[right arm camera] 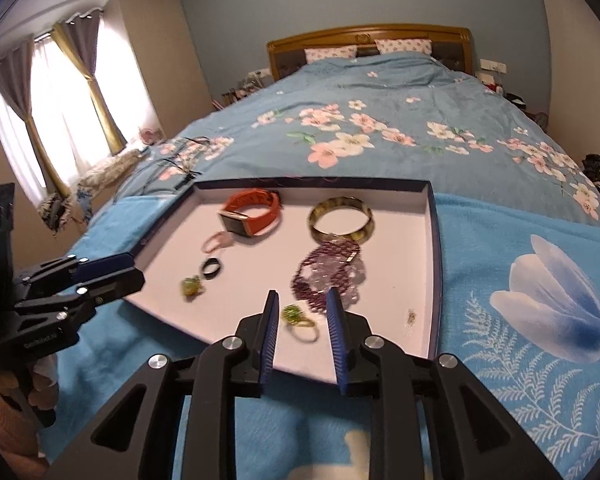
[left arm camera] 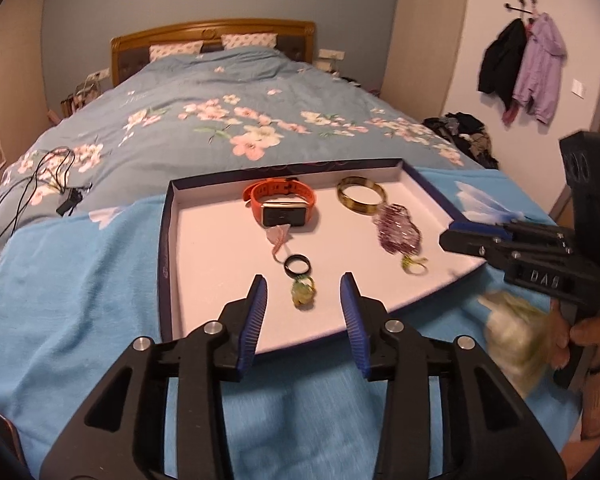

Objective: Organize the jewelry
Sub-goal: 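Open the left tool to release its pendant while the right tool releases the gold-chain pendant, then grasp the green pendant on black beaded cord with the left tool while the right tool grasps the silver ring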

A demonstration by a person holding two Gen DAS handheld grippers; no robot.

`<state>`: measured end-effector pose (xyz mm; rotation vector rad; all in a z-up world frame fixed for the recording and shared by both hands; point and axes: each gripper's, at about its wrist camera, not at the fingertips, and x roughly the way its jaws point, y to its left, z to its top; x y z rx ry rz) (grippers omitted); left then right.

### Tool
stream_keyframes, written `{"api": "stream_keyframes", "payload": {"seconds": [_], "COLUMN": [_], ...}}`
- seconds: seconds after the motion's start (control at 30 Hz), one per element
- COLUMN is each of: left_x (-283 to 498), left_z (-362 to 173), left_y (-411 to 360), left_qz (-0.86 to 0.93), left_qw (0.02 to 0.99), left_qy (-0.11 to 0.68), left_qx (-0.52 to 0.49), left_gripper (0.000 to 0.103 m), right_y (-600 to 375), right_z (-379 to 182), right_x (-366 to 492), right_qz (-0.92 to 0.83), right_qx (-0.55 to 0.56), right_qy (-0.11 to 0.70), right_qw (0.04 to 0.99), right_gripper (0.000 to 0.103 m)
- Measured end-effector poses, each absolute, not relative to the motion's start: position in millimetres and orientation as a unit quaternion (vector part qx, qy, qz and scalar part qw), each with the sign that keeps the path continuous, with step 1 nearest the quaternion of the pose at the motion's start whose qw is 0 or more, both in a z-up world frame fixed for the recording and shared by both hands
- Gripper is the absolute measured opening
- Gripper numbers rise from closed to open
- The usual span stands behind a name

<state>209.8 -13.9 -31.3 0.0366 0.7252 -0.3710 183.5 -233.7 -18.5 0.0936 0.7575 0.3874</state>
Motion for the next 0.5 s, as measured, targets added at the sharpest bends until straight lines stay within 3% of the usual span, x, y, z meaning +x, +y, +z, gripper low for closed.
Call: {"api": "stream_keyframes", "payload": {"seconds": [0.5], "left_x": [139], "left_z": [-58], "left_y": [-33], "left_qz": [-0.269], "left_qw": [0.883], "left_qy": [0.378], "left_qx": [0.063], "left_gripper": [0.042], "right_y": [-192], "right_z": [-39], "right_x": [123], "right_qz": [0.256], "right_qx": [-0.028], "right_qy": [0.402], "right_qw": [0.879], "right_gripper": [0.027]}}
